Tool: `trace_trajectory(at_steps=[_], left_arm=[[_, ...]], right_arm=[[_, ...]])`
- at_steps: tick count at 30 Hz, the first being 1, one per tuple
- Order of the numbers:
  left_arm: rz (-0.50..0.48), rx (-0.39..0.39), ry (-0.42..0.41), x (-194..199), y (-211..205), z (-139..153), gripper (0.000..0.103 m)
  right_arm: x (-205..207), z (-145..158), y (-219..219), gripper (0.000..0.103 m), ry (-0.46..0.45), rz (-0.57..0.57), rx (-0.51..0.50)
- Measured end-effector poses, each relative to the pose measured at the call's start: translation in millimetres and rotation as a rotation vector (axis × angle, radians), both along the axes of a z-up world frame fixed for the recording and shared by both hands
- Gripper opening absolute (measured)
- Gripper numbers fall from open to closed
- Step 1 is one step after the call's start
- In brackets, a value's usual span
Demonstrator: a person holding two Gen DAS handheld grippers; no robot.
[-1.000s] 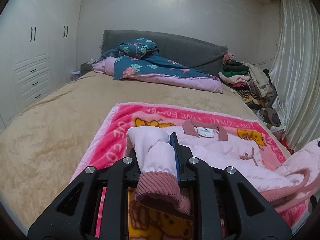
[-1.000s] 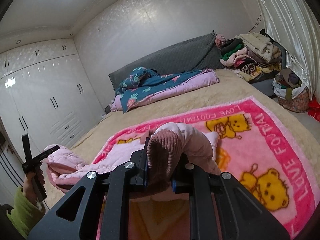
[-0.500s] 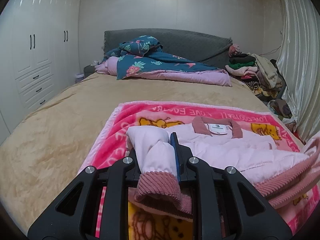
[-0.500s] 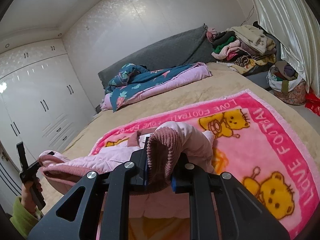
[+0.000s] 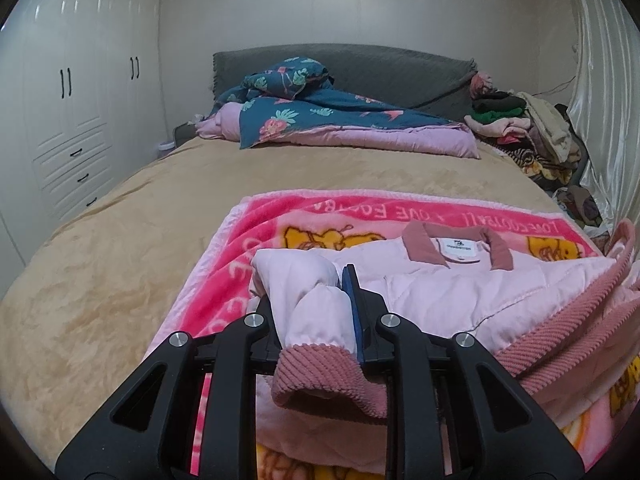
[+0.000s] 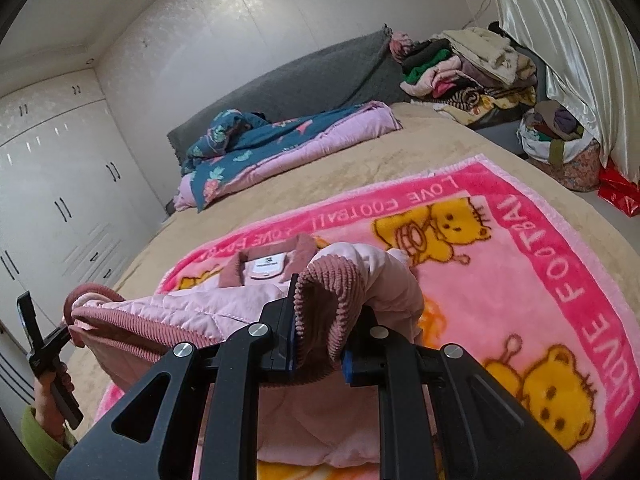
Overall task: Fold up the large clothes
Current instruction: 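Lift the hem with both tools and fold it up toward the collar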
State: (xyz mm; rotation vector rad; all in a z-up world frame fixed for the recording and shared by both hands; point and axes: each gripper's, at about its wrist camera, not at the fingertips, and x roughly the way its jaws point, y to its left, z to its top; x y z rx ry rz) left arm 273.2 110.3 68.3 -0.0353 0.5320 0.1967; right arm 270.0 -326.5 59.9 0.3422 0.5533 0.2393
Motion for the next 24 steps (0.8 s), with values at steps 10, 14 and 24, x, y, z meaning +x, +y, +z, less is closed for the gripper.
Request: trace_trajectory(at_steps=[10,14,24], left_arm=[[0.008,0.015,0.026,16,-2,-21,0.016],[0.006,0.015,0.034,20,-1,-27,0.018],[0.001,-0.06,0.016,21,1,-29,0.041]], right_arm=[[33,-21,-2,0.017,0.065,-0.004,0.015],[44,-31,-3,0.017,0.086,-0.009,0.031],[70,-45,1,0.018,0.129,-0.02,0.008]])
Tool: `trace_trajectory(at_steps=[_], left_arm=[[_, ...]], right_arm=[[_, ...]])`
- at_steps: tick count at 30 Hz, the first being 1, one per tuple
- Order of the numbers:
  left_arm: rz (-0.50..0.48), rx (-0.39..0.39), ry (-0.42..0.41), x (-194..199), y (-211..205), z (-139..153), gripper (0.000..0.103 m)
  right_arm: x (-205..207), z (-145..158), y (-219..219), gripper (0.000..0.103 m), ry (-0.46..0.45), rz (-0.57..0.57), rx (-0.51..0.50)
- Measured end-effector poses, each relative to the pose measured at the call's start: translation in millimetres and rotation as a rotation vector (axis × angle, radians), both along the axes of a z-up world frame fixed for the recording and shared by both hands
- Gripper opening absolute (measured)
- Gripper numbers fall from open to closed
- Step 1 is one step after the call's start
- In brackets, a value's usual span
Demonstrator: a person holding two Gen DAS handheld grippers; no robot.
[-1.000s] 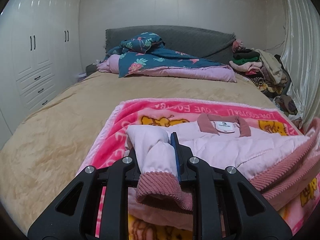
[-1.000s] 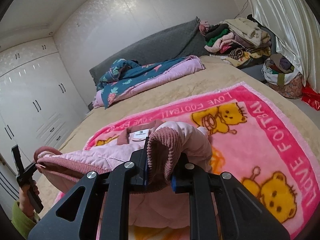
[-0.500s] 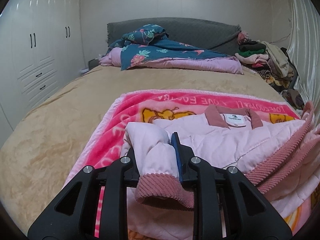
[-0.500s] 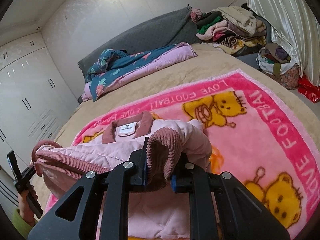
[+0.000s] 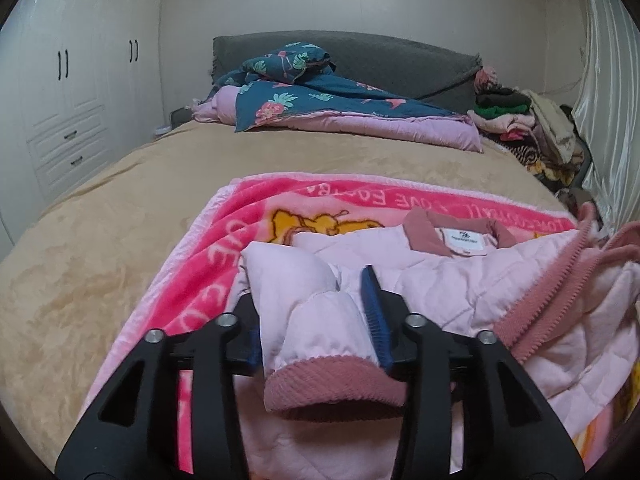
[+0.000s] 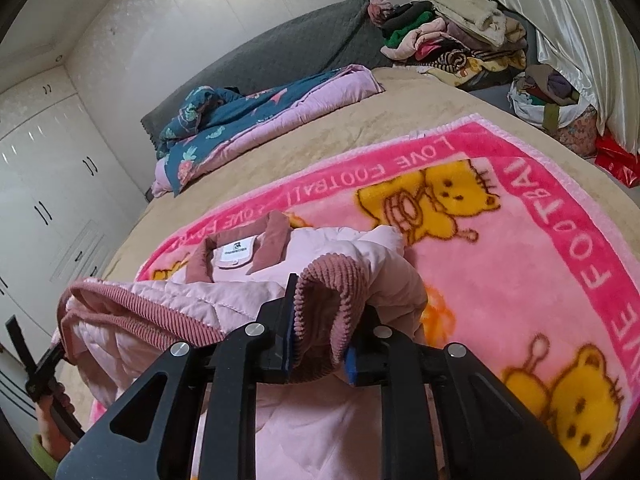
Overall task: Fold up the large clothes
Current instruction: 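Lift the hem with both tools and fold it up toward the collar, then lay the hem on the collar and open both tools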
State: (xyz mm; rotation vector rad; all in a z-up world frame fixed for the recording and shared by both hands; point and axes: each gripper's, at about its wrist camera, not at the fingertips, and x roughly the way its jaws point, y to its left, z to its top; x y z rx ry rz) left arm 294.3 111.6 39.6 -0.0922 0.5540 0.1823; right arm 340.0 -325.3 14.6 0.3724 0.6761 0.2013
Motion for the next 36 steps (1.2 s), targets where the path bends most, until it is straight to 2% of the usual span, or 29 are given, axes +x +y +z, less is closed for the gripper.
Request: trace_trajectory(at_steps=[2,7,11,16,18,19,20,21,22,23,29,36], left_arm=[[-0.001,-0.014,-0.003,0,-2,0,0.059],[-0.002,-0.008,-0.005,2,-6,-1,0.064],[0.003,-0.016,-0.017,-1,-6,3,0.075],[0.002,-0.038,-0.048,-14,-6,11,0.085],[0.002,-0.046,-0.059,-20,-5,12,0.085],[0.004,-0.049,-0.062,-23,-5,12,0.086],[0.004,-0.055,-0.065,-27,-4,12,0.086],[0.0,-0.059,-0.064,-29,-4,12,0.086],[-0.003,-0.058,-0.067,-31,-4,12,0.086],[-0.003,-0.055,-0.066,-32,-4,12,0.086],[-0.003,-0.042,-0.041,-40,-1,5,0.089],[-0.003,-0.035,-0.009,-52,7,-3,0.093]], right_arm=[[5,-2,1,0.02,0.011,0.001,0.003],[15,-6,1,0.021,0.035,0.002,0.006],[21,-9,-1,0.022,0.056,0.005,0.026],[26,-9,-3,0.027,0.072,0.017,0.048],[25,-7,-5,0.032,0.072,0.025,0.073],[24,-6,-6,0.043,0.068,0.039,0.101],[23,-5,-7,0.059,0.061,0.05,0.125],[21,-3,-6,0.067,0.055,0.052,0.134],[18,0,-5,0.082,0.048,0.047,0.128],[15,4,-2,0.087,0.036,0.039,0.097],[-8,24,7,0.092,-0.03,0.076,0.015],[-58,46,-10,0.098,-0.157,0.087,-0.072]])
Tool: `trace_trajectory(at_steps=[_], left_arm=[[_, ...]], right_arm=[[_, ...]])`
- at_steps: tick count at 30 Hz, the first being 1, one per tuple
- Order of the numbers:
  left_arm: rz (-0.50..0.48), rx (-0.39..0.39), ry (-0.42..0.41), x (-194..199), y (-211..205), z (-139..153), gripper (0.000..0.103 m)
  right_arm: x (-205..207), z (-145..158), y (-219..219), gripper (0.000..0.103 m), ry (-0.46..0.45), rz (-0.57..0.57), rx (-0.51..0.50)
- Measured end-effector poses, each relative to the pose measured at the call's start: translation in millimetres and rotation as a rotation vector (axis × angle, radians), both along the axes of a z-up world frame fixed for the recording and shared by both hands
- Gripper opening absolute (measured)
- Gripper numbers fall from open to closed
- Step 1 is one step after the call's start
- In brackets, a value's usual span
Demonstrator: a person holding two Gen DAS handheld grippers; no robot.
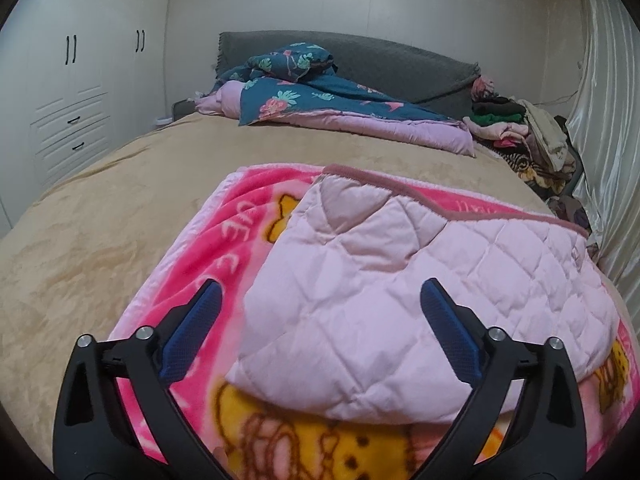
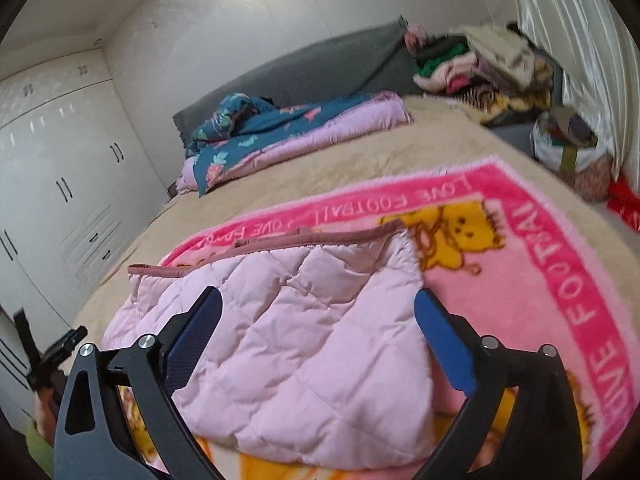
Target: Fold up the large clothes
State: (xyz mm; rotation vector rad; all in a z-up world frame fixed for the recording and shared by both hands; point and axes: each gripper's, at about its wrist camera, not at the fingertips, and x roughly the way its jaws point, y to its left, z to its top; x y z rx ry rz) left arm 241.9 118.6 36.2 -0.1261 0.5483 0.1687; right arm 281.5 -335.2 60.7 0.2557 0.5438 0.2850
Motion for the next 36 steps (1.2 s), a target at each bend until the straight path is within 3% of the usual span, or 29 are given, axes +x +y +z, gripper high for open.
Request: trace_trajectory(at_steps=[5,10,17,21,24,25,27,28,29,32,36], left_arm=[[-0.015,0.009,0.023,-9,9,-12,0.094],[-0.017,-0.023,0.07,-13,23,-34,0.093],[-0.022,-0.106,0.128,-8,37,-67,0.093],[-0.07,-0.191,0.168,6,42,-84,0.093],[-0.067,-0.205,0.195,14,43,-94,0.093],[-0.066,-0.199,0.189,15,42,-94,0.091],[-0.058,-0.17,0.172,15,39,-91,0.066],[-0.053,-0.148,0.159,15,36,-88,0.039],[-0.06,-0.139,0.149,15,33,-84,0.026],[-0.048,-0.089,0.126,19,26,-66,0.013],[-0.041,-0.07,0.066,27,22,-38,0.008]], right_arm=[[-27,-10,-14,0.099,-0.022,-0.021,-0.086],[-39,-47,-12,0.099,0.027,-0.003,-0.168],[-31,-99,6,0.099,0.108,0.036,-0.205],[-18,-120,14,0.099,0.147,0.04,-0.225],[-8,-129,17,0.098,0.156,0.037,-0.244],[-5,-132,18,0.098,0.153,0.035,-0.243],[-4,-133,21,0.084,0.145,0.054,-0.236],[-2,-132,25,0.069,0.15,0.053,-0.248],[-2,-131,27,0.056,0.151,0.037,-0.271],[-1,-120,33,0.033,0.138,0.035,-0.28],[1,-86,39,0.02,0.054,0.02,-0.298]])
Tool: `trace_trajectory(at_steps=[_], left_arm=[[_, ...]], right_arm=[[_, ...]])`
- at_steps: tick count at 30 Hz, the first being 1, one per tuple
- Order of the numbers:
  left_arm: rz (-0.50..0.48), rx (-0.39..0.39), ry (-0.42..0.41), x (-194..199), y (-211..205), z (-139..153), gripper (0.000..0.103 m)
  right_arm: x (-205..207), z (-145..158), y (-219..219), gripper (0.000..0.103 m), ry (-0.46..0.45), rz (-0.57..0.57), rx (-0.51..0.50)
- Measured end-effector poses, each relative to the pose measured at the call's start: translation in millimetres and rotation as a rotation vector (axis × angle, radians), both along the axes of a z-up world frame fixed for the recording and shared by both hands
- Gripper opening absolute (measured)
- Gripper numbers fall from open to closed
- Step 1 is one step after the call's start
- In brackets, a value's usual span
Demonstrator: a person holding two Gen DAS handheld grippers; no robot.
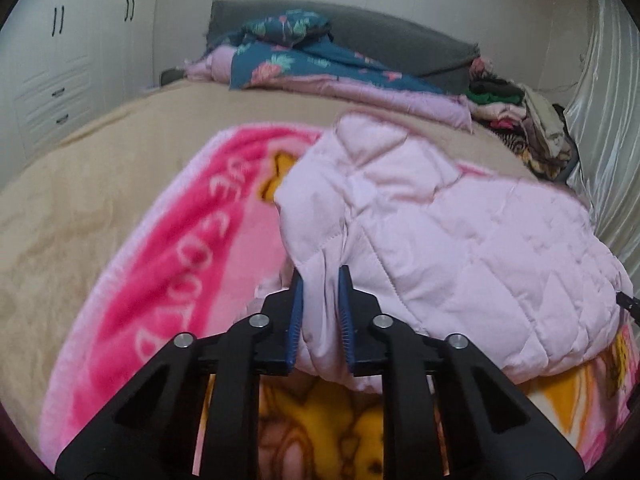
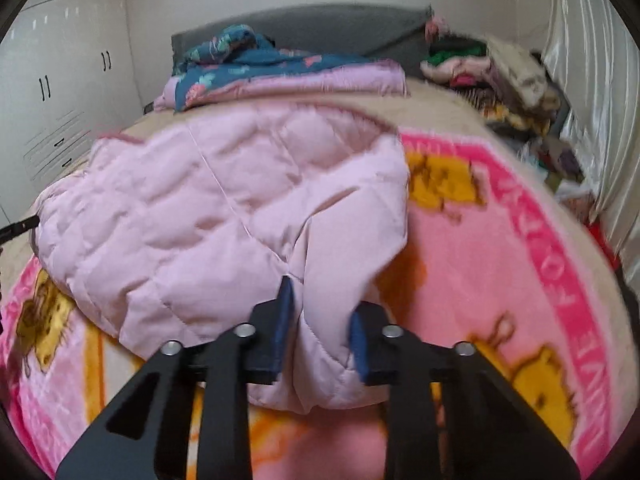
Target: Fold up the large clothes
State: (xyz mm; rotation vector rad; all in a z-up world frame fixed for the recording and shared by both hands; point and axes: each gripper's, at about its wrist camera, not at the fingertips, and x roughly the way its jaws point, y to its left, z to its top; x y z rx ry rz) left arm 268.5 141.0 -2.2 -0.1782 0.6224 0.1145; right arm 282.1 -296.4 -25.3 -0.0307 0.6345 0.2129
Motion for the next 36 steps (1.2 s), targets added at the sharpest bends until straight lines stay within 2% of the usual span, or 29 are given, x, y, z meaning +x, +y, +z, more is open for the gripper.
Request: trace_trajectory(at_steps=[4,5,7,13,17,19,20,21,23,25,28,29,31,36], left_arm=[[0.009,0.001,-0.039,19,-1,24,0.005],[0.014,0.017,-0.054,25,-3,30,0.0],[0.036,0.071,-0.072,34,-6,37,0.0],[0.045,0.048,0.01,64,1,15,0.0],[0.028,0.036,-0.006,52,-2,12,0.001],[0.022,0.019,-0.015,45,-5,17,0.011],[0.008,0.016,-0.033,41,-9,21,0.011],[-0.007,0.023,-0.046,35,-16,25,0.011],[-0.033,0.087,-0.076,20,-38,31,0.012],[-0.115,0.087,-0.049,15,-61,25,0.014],[-0.209,0.126,0.051,21,-97,-4,0.019],[-0.211,0.16,0.075,26,-107,-16,0.024],[-0.191,0.185,0.101,38,-112,-31,0.024],[-0.17,0.056,0.163,74,-95,-43,0.025]], right_arm=[[14,30,-4,0.018,-0.072,-0.023,0.034],[20,36,-4,0.017,-0.089,-0.033,0.034],[33,39,-6,0.017,-0.092,-0.051,0.044],[74,20,-5,0.013,-0.041,-0.127,-0.006],[87,2,-6,0.013,-0.01,-0.15,-0.036],[93,-5,-4,0.013,0.005,-0.157,-0.046],[95,-8,-4,0.013,0.01,-0.159,-0.049],[97,-11,-3,0.013,0.014,-0.162,-0.056],[101,-15,-2,0.013,0.021,-0.167,-0.066],[103,-17,-2,0.013,0.028,-0.175,-0.067],[106,-20,-2,0.013,0.041,-0.184,-0.079],[106,-22,-3,0.013,0.046,-0.188,-0.08],[106,-24,-4,0.013,0.054,-0.193,-0.079],[108,-33,-4,0.013,0.068,-0.194,-0.104]])
